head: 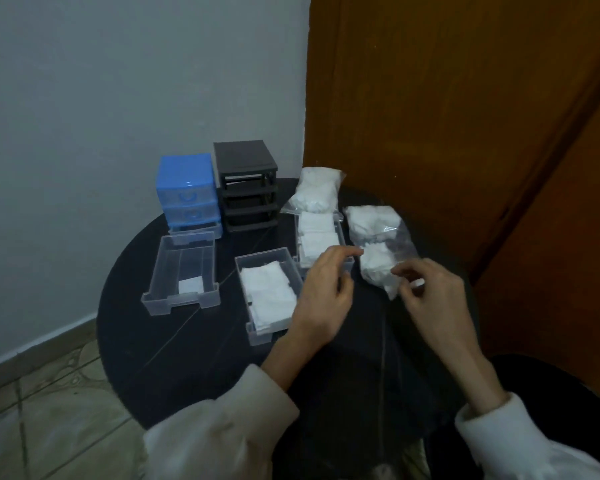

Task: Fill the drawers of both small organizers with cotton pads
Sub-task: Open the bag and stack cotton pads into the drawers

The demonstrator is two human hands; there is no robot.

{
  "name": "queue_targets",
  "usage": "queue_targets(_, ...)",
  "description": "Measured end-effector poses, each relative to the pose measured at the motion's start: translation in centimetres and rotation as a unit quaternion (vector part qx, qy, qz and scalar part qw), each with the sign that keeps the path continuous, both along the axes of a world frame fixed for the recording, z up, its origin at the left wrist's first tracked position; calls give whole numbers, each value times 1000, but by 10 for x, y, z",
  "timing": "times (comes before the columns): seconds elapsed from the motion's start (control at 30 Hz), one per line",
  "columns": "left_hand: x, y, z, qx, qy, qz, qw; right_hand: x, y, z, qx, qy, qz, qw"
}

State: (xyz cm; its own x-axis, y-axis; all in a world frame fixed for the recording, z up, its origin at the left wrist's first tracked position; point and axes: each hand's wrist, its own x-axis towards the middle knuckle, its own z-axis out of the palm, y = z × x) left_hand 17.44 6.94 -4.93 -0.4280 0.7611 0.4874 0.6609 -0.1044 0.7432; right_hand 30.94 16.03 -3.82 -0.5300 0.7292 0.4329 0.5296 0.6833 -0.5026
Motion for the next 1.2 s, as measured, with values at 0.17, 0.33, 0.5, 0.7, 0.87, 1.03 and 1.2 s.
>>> queue_targets(0.17,17,37,-8,-52,53,-27,997,21,25,-11,21,18,-66,997)
queue_targets(0.33,32,54,-12,-64,85,-31,994,23,37,-27,-46,37,-92,994)
queue_targets(0.5,28,59,-24,-67,96,-5,993,16,36,-36,-100,43,-89,990)
queue_targets(0.7,24,61,-27,-46,74,-3,996,7,32,-34,-124,88,-77,985)
queue_targets(0.87,25,59,-26,-32,40,-1,999,2,36,-37,-161,100,-46,981)
queue_targets(1.03,25,59,-26,-38,31,-8,999,3,38,-38,-145,93,-56,983)
queue_targets(1.2,25,59,-27,-47,37,-4,998,12,38,-32,-141,107,-47,983)
